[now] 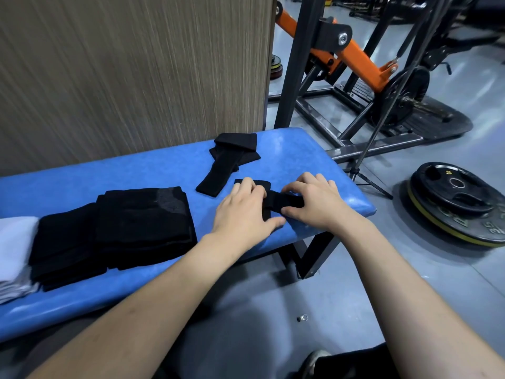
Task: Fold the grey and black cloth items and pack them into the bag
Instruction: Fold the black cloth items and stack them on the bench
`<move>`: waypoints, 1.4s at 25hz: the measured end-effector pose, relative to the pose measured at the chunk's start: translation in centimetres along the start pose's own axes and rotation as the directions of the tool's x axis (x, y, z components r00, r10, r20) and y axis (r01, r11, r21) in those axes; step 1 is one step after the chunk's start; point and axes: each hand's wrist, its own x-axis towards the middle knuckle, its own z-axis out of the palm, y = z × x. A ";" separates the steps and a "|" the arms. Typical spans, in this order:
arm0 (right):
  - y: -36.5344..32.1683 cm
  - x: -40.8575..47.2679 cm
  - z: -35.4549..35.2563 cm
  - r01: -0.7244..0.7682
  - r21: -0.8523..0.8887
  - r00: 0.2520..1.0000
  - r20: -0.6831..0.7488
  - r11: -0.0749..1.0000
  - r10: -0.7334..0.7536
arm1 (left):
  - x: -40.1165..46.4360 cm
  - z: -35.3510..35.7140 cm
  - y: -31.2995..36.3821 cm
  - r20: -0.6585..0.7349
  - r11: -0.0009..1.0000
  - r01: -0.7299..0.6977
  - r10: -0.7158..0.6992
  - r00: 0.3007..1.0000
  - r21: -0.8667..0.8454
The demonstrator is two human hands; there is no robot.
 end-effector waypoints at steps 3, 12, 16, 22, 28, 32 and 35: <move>0.1 -0.2 0.0 0.008 0.014 1.000 0.021 1.000 -0.008 | 0.1 0.2 0.0 0.033 0.996 0.023 -0.026 0.999 0.085; -0.3 0.0 0.0 -0.003 0.053 1.000 0.024 0.999 0.002 | 0.9 -1.0 -1.3 -0.092 0.989 0.033 -0.046 0.995 -0.143; -1.0 0.1 -0.1 -0.005 0.153 1.000 -0.018 0.988 0.007 | 0.8 -1.4 -0.8 -0.084 0.870 0.080 -0.138 0.987 -0.487; -1.5 0.2 0.0 0.075 0.245 0.990 -0.134 0.967 -0.043 | 0.9 -1.6 -0.9 0.005 0.666 0.104 -0.149 0.989 -0.739; -1.7 0.4 0.7 0.102 0.124 0.994 -0.035 0.987 -0.099 | 0.2 -1.1 -0.9 0.093 0.959 0.154 -0.136 0.986 -0.236; -1.6 0.5 0.8 0.090 0.155 0.995 0.037 0.984 -0.097 | -0.4 -1.0 -0.8 -0.004 0.994 0.075 -0.075 0.997 0.074; -1.3 0.2 0.5 0.050 0.143 0.999 -0.008 0.988 -0.049 | -0.1 -1.0 -1.0 0.007 0.994 0.110 -0.110 0.994 -0.026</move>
